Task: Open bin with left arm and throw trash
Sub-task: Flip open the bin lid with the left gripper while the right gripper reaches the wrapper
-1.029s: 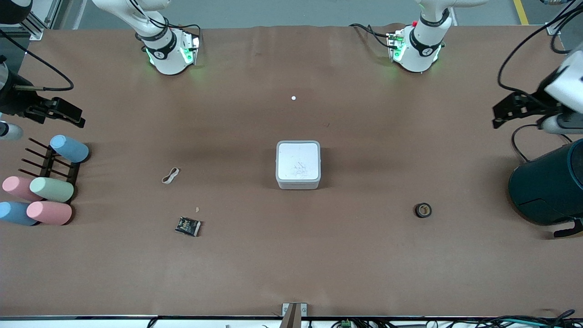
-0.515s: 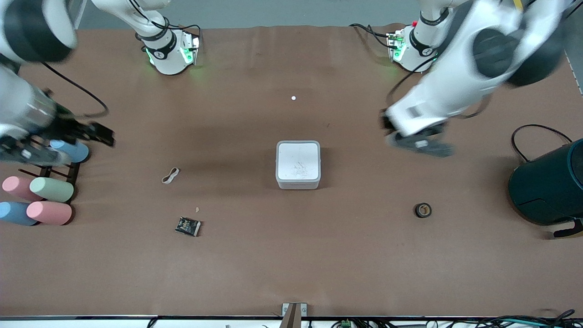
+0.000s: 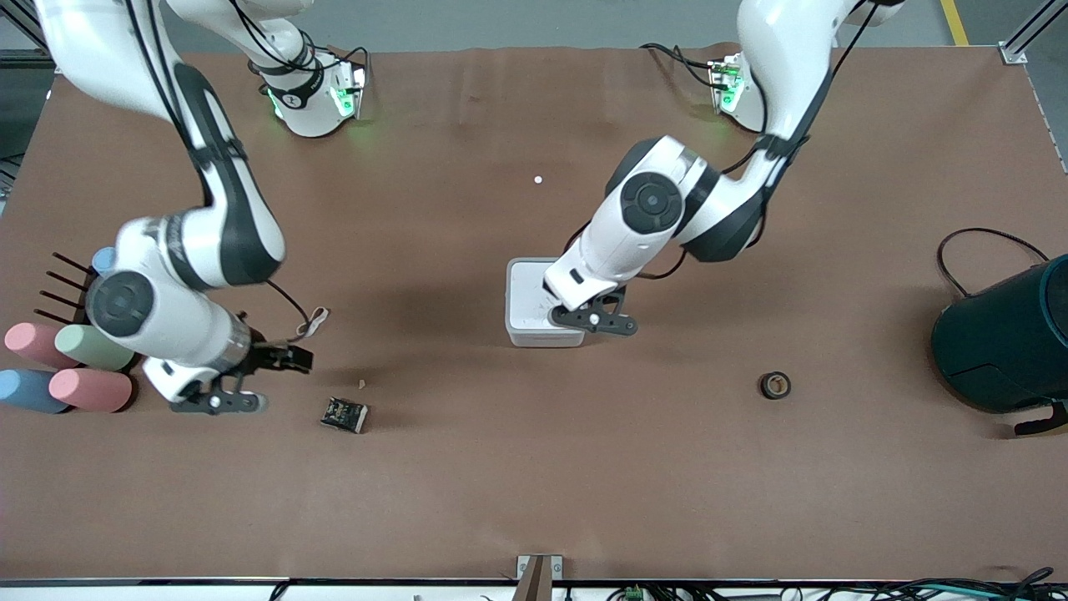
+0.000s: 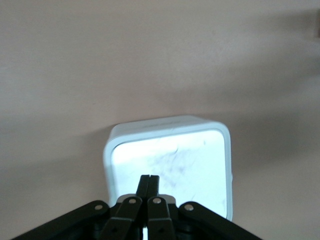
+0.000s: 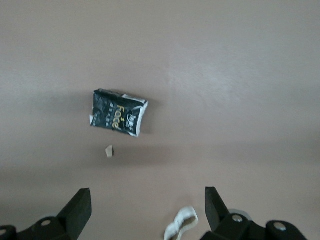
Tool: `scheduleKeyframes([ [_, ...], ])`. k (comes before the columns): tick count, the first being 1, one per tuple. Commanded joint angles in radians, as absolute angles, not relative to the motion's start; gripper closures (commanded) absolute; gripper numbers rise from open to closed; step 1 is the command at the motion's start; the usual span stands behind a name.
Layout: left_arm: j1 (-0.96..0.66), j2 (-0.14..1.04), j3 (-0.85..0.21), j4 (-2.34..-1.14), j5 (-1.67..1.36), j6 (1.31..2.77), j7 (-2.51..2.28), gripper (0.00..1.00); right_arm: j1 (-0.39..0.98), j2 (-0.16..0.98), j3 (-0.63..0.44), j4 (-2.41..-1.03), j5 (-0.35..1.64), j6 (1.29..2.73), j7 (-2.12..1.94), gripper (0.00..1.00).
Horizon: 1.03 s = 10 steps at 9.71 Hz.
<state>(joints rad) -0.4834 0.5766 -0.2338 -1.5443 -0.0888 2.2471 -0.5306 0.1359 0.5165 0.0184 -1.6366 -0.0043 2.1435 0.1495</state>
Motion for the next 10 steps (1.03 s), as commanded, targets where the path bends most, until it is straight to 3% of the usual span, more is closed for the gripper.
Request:
scheduleKeyframes([
  [1,-0.518,0.65,-0.23,-1.52,-0.103,2.327,-0.577,1.0,0.15,0.573,0.017,-1.631,0.027,2.255,0.199,0.0],
  [3,-0.531,0.693,-0.229,-1.532,-0.097,2.379,-0.578,1.0,0.184,0.603,0.015,-1.695,0.031,2.405,0.261,0.0],
  [5,-0.519,0.651,-0.224,-1.551,-0.089,2.341,-0.592,1.0,0.204,0.638,0.014,-1.718,0.031,2.547,0.349,0.0],
  [8,-0.413,0.516,-0.219,-1.459,0.051,1.943,-0.513,1.0,0.209,0.69,0.008,-1.71,0.026,2.592,0.386,0.0],
  [10,-0.28,0.514,-0.218,-1.476,0.066,1.893,-0.266,0.98,0.209,0.706,0.008,-1.709,0.025,2.62,0.396,0.0],
])
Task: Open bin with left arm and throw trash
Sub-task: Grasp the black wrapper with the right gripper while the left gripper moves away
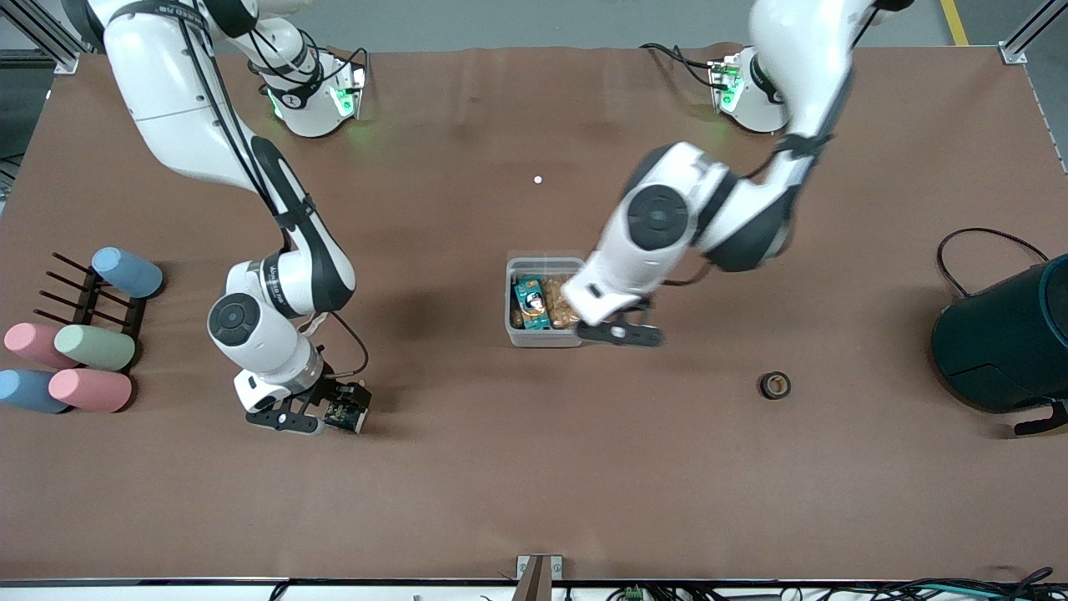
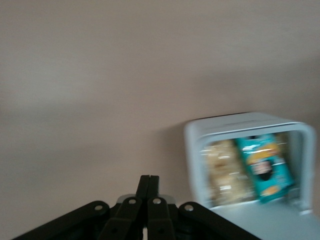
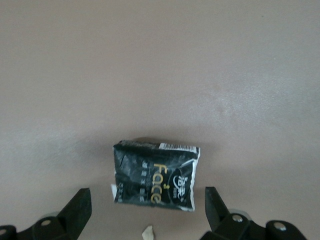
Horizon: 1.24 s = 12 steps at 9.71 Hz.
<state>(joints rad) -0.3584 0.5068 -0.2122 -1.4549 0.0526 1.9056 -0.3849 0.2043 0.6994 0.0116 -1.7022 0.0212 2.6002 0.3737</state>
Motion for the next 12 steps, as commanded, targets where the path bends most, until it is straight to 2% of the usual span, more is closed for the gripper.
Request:
scheduleKeyframes([
  [1,-0.212,0.543,-0.218,-1.492,0.069,1.899,-0.223,0.77,0.209,0.719,0.008,-1.698,0.026,2.622,0.405,0.0],
  [2,-0.148,0.578,-0.218,-1.502,0.101,1.919,-0.145,0.21,0.216,0.739,0.006,-1.689,0.017,2.622,0.431,0.0],
  [3,-0.099,0.59,-0.219,-1.531,0.171,1.971,-0.042,0.0,0.224,0.753,-0.004,-1.675,0.017,2.623,0.436,0.0],
  [4,-0.06,0.592,-0.218,-1.599,0.195,2.059,-0.017,0.0,0.227,0.758,-0.006,-1.664,0.017,2.623,0.437,0.01],
  [5,-0.011,0.583,-0.218,-1.702,0.227,2.204,-0.003,0.0,0.229,0.761,-0.006,-1.658,0.018,2.622,0.448,0.29],
  [6,0.027,0.583,-0.219,-1.78,0.303,2.335,0.024,0.0,0.227,0.761,-0.006,-1.642,0.017,2.614,0.493,0.63],
  [7,0.049,0.591,-0.219,-1.831,0.352,2.424,0.026,0.0,0.227,0.761,-0.006,-1.637,0.017,2.612,0.509,0.84],
  [8,0.07,0.604,-0.219,-1.85,0.366,2.465,0.028,0.0,0.227,0.761,-0.006,-1.637,0.018,2.614,0.528,0.98],
  [10,0.09,0.638,-0.219,-1.865,0.367,2.532,0.028,0.0,0.232,0.756,-0.006,-1.637,0.017,2.611,0.552,1.0],
  [11,0.1,0.649,-0.221,-1.867,0.368,2.554,0.028,0.01,0.235,0.738,-0.005,-1.638,0.021,2.571,0.567,1.0],
  [12,0.1,0.65,-0.221,-1.865,0.368,2.554,0.029,0.06,0.261,0.706,0.001,-1.616,0.021,2.471,0.609,1.0],
])
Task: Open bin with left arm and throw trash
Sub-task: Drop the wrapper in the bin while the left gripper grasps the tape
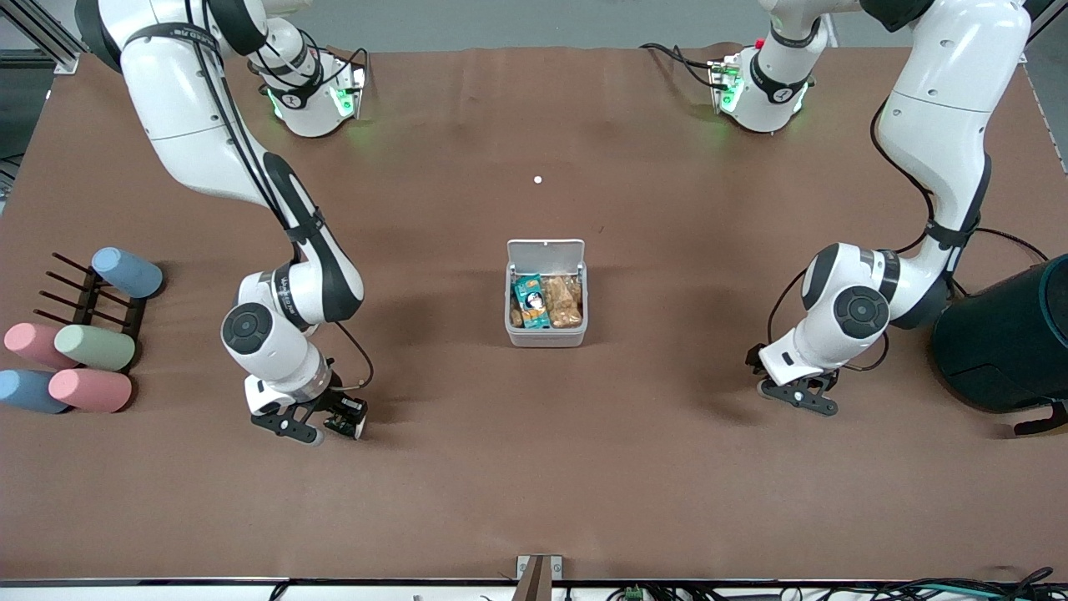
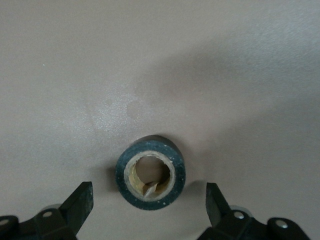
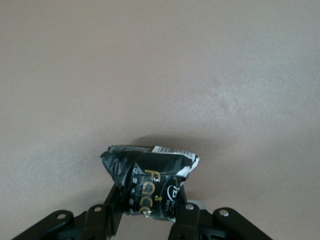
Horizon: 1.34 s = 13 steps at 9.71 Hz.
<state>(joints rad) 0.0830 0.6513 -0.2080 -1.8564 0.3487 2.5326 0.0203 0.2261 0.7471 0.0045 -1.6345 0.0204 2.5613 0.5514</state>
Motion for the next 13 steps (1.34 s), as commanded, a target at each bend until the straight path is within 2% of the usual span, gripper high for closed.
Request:
scheduleKeyframes([
  [1,0.1,0.652,-0.221,-1.865,0.367,2.556,0.029,0.23,0.32,0.657,-0.002,-1.576,0.023,2.309,0.685,1.0],
  [2,0.1,0.653,-0.221,-1.865,0.367,2.562,0.029,0.42,0.362,0.623,0.0,-1.513,0.018,2.169,0.783,1.0],
  [3,0.1,0.652,-0.221,-1.864,0.368,2.562,0.029,0.7,0.411,0.614,0.003,-1.432,0.026,2.06,0.837,1.0],
  [4,0.097,0.652,-0.222,-1.864,0.368,2.562,0.029,0.94,0.479,0.614,0.003,-1.37,0.029,1.998,0.882,1.0],
  [5,0.095,0.652,-0.222,-1.861,0.367,2.562,0.031,1.0,0.538,0.617,0.003,-1.356,0.028,2.002,0.952,1.0],
  [7,0.083,0.65,-0.224,-1.856,0.367,2.562,0.031,1.0,0.638,0.626,0.005,-1.348,0.025,2.09,0.956,1.0],
  [10,0.086,0.643,-0.248,-1.838,0.367,2.547,0.028,1.0,0.684,0.634,0.006,-1.351,0.035,2.103,0.87,1.0],
  [13,0.084,0.641,-0.297,-1.715,0.333,2.331,0.005,1.0,0.69,0.638,0.043,-1.365,0.037,2.097,0.827,0.99],
])
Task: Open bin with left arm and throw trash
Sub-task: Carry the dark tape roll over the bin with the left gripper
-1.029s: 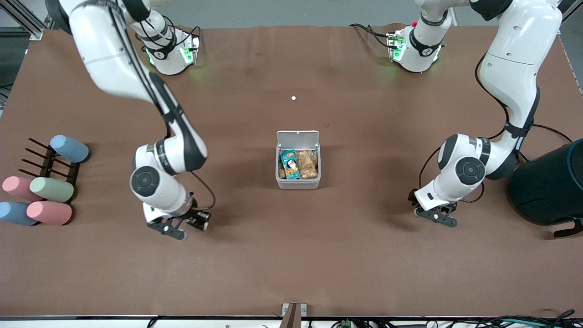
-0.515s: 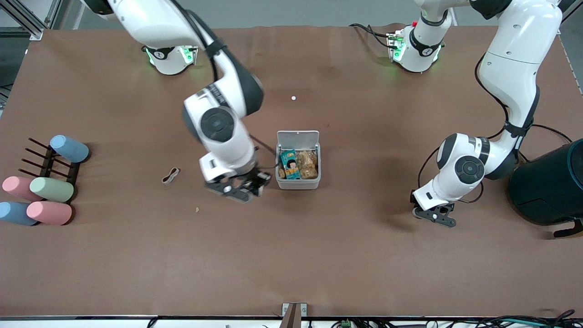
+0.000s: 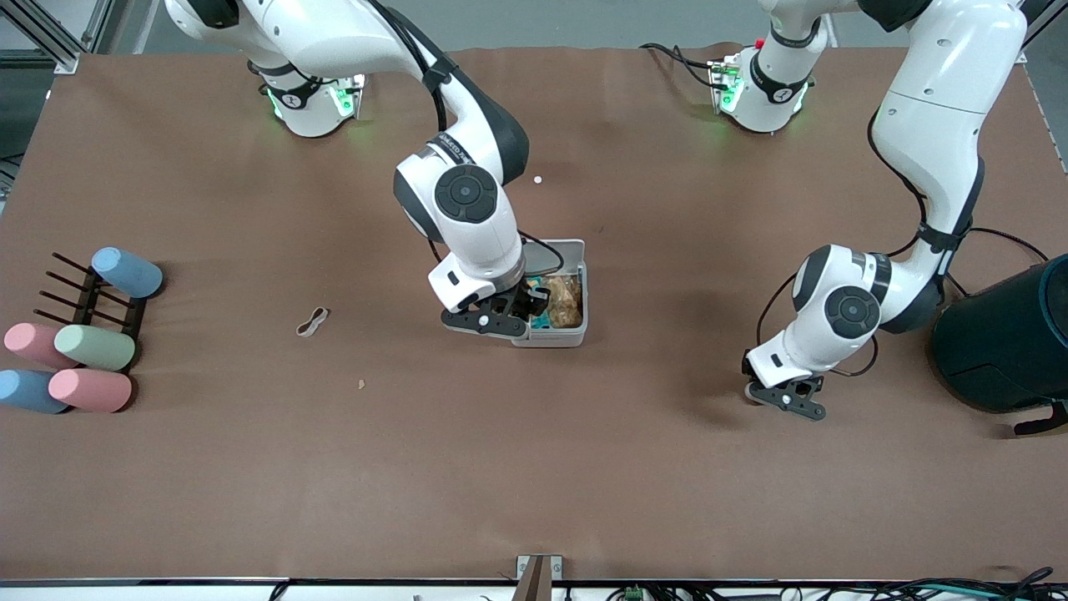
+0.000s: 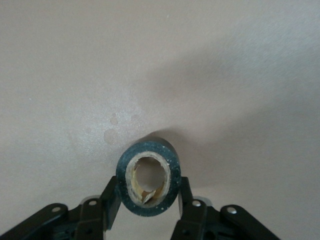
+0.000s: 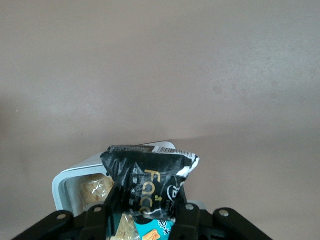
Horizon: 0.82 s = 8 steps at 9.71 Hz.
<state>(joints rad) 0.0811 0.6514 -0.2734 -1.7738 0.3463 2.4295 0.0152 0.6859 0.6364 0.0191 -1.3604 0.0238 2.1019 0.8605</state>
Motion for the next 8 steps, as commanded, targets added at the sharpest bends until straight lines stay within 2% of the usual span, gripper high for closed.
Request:
scheduleKeyframes([
  [1,0.083,0.641,-0.307,-1.676,0.283,2.25,-0.008,1.0,0.695,0.638,0.052,-1.383,0.035,2.091,0.825,0.99],
  [4,0.081,0.611,-0.376,-1.618,0.236,2.1,-0.09,1.0,0.715,0.641,0.057,-1.405,0.037,2.04,0.818,0.98],
  [5,0.08,0.611,-0.415,-1.594,0.236,2.065,-0.154,1.0,0.715,0.64,0.058,-1.408,0.037,2.04,0.807,0.92],
  [6,0.078,0.611,-0.458,-1.576,0.239,2.025,-0.232,1.0,0.718,0.641,0.064,-1.41,0.037,2.04,0.802,0.75],
  [7,0.065,0.611,-0.492,-1.554,0.242,1.991,-0.303,1.0,0.721,0.646,0.066,-1.408,0.037,2.042,0.804,0.23],
  [8,0.039,0.611,-0.515,-1.534,0.242,1.971,-0.387,1.0,0.724,0.646,0.066,-1.408,0.037,2.042,0.805,0.17],
])
